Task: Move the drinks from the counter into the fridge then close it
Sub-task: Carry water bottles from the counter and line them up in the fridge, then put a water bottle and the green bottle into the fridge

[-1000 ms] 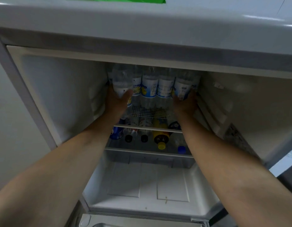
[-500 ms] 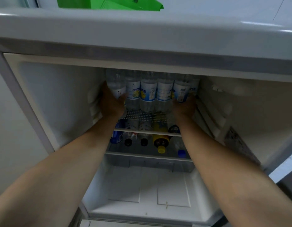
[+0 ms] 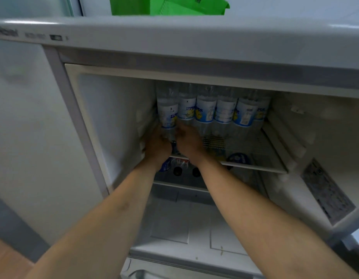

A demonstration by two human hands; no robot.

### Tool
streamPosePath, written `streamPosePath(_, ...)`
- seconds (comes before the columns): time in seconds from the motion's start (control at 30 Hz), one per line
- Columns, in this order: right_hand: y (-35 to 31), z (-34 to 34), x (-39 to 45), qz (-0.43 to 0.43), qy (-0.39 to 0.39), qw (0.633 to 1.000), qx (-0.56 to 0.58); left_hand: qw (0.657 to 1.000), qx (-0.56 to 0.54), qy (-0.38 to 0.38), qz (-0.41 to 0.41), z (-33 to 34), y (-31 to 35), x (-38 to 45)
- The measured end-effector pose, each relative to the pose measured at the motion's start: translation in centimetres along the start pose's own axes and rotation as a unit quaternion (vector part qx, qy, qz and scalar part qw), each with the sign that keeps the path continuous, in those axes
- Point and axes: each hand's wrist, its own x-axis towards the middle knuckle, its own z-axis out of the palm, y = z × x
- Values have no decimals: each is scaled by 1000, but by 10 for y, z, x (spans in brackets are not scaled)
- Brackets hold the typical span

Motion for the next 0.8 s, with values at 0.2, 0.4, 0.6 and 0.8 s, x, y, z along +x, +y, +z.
streamPosePath(0.2, -8, 6, 0, 42, 13, 998, 47, 995, -80, 7, -66, -1, 6, -7)
streamPosePath(0.4, -5, 1, -19, 93, 100, 987, 88, 987, -131, 48, -76, -8, 3, -36)
streamPosePath(0.6, -2, -7, -76, 125, 187, 971, 86, 984, -173, 33, -27, -13, -5, -77)
streamPosePath(0.8, 18, -17, -183, 211, 218, 945, 123, 981, -191, -33, -22, 4, -45, -135)
